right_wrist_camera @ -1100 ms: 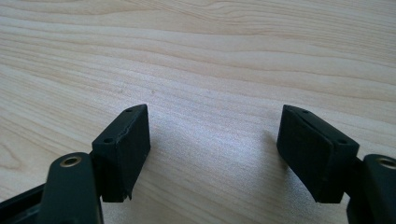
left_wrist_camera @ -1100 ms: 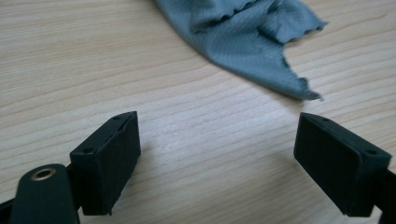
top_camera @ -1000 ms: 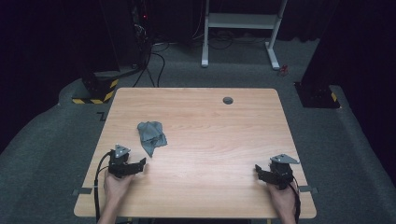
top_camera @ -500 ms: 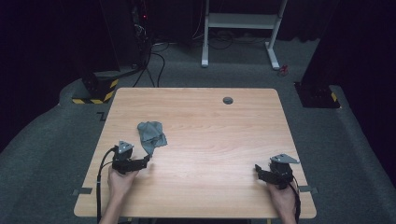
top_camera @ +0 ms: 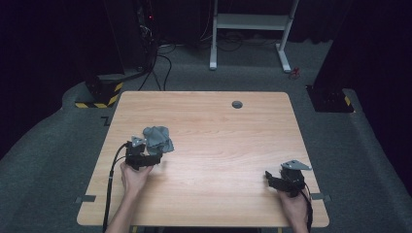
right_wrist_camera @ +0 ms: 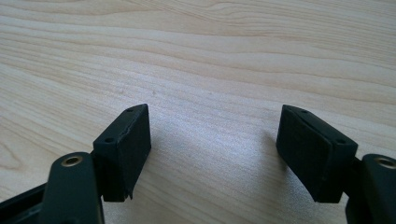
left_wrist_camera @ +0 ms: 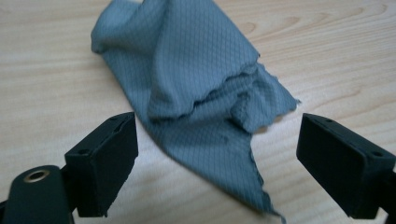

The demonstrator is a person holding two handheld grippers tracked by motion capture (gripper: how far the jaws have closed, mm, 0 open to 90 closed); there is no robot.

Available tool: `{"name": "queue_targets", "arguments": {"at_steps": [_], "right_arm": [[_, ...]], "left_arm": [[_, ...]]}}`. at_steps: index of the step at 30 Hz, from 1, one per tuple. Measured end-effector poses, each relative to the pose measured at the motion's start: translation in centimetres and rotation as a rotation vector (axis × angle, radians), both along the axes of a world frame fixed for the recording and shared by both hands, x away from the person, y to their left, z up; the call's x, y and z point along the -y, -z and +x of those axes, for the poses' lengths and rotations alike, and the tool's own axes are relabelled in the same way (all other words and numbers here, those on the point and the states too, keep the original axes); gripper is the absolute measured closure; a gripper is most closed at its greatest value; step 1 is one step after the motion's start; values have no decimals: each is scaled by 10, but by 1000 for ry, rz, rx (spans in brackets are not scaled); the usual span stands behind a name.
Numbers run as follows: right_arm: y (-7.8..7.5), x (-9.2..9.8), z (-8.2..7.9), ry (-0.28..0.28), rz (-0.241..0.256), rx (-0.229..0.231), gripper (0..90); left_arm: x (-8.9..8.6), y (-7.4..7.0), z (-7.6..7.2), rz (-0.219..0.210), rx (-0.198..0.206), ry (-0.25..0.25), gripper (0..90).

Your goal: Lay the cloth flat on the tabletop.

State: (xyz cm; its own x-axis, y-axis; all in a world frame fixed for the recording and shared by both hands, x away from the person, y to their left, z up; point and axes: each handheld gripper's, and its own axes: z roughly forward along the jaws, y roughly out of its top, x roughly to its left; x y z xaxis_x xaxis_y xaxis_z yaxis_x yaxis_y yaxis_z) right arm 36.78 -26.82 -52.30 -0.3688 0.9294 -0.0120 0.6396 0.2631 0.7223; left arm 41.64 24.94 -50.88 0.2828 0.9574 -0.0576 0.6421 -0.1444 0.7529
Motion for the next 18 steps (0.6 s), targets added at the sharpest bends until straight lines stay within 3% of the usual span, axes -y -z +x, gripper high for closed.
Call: {"name": "queue_targets", "arguments": {"at_steps": [8,12,13,14,18], "right_arm": [[0,0,0,0,0,0,261],[0,0,0,0,0,0,261],[0,0,0,0,0,0,261],[0,0,0,0,0,0,261],[0,0,0,0,0,0,261]], "left_arm": [[11,0,25,7,-35,12,158],[12,8,35,-3,-48,-23,187],[12,11,36,4,-64,-31,195],[12,12,37,32,-57,-30,203],[12,11,35,70,-49,-44,314]]}}
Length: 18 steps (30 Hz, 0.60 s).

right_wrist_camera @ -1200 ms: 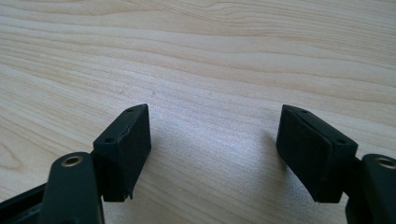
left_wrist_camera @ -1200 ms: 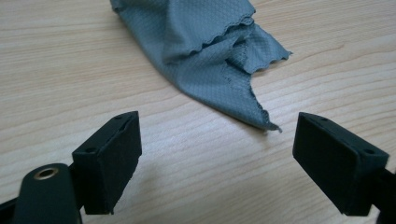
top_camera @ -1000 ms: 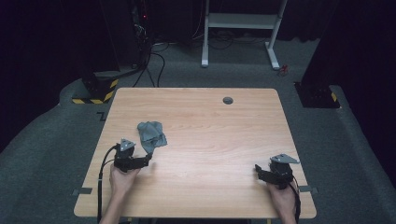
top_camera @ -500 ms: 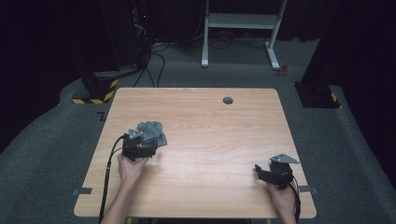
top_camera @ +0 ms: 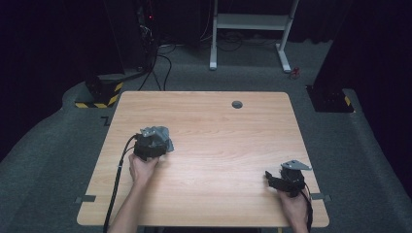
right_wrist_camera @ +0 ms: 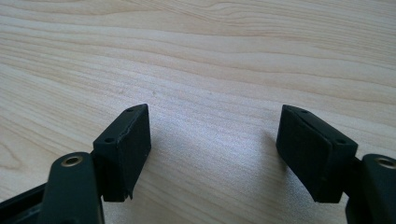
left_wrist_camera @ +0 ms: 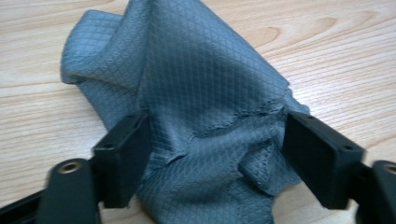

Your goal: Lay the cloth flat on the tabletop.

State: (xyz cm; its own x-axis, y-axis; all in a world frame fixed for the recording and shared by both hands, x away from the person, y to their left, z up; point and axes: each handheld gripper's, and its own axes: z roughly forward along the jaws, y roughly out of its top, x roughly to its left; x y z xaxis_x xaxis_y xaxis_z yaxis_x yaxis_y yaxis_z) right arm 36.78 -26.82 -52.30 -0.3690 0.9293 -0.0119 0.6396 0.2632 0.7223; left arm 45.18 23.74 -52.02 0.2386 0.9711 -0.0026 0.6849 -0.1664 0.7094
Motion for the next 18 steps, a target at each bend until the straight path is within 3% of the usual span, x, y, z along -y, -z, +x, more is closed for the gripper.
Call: {"name": "queue_targets", "arguments": {"at_steps": [3,4,6,7,8,9,18], "right_arm": [[0,0,0,0,0,0,261],[0,0,0,0,0,0,261],[0,0,0,0,0,0,261],[0,0,0,0,0,0,261],[0,0,0,0,0,0,261],[0,0,0,0,0,0,261],[0,0,0,0,0,0,261]], "left_arm": [[-2,-2,-1,26,-1,5,473],[-2,-2,-2,25,-1,7,473],[-2,-3,-3,33,5,25,629],[0,-3,-3,33,6,31,629],[1,-3,-4,43,11,40,727],[1,-3,-4,43,11,40,762],[6,-3,-9,37,13,88,822]]}}
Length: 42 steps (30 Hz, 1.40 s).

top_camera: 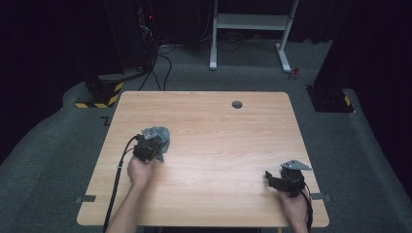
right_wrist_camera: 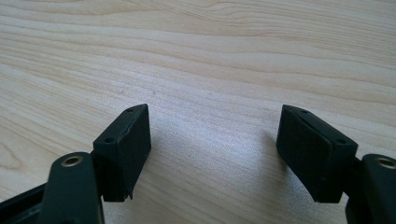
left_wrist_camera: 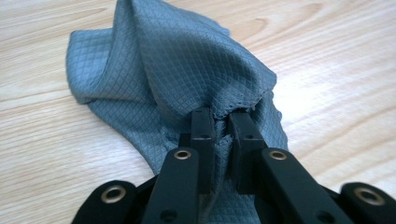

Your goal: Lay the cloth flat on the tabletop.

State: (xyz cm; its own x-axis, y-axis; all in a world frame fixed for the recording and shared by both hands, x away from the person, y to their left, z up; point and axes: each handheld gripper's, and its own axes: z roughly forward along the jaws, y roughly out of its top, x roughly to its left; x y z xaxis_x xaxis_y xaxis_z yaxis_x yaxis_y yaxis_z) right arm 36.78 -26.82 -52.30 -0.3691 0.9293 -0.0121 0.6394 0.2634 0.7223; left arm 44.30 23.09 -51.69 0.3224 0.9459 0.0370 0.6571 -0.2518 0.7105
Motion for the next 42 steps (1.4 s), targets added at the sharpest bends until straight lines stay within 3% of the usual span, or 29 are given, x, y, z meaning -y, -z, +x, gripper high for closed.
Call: {"name": "queue_targets", "arguments": {"at_steps": [22,36,42], "right_arm": [[0,0,0,-1,0,0,261],[0,0,0,-2,0,0,261],[0,0,0,-2,-1,0,261]], "left_arm": [[52,-1,-26,-79,28,210,828],[114,-2,-41,-84,33,385,827],[129,-2,-45,-97,33,422,827]]}}
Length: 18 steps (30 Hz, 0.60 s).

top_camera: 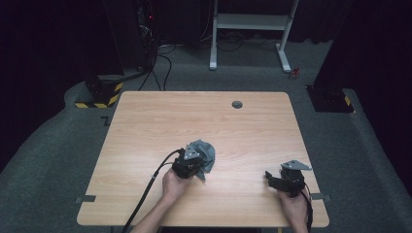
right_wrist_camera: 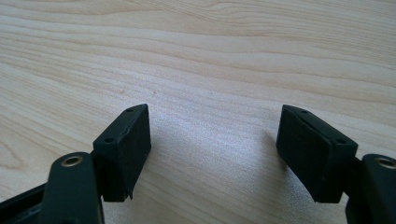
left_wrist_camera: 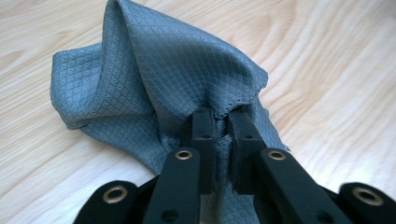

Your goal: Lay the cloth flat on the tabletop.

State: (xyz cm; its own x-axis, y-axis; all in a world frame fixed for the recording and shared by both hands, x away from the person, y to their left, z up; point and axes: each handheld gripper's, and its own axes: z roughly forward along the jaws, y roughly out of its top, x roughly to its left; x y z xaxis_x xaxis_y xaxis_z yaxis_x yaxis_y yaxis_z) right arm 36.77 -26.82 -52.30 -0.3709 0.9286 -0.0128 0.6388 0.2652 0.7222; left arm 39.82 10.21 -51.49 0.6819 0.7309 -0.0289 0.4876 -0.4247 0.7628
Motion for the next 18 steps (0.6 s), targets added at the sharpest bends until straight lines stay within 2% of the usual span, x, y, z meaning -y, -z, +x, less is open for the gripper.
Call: {"name": "queue_targets", "arguments": {"at_steps": [7,11,14,16,18], "right_arm": [[0,0,0,1,1,-1,261],[0,0,0,1,1,0,261],[0,0,0,1,1,-1,261],[0,0,0,1,2,-2,261],[0,0,0,-1,-1,1,261]], "left_arm": [[19,1,-5,-9,-2,40,825],[28,2,-7,-43,-15,62,821],[34,4,-8,-20,-9,79,811],[35,5,-9,-10,-6,83,789],[35,5,-10,-21,-12,81,703]]}}
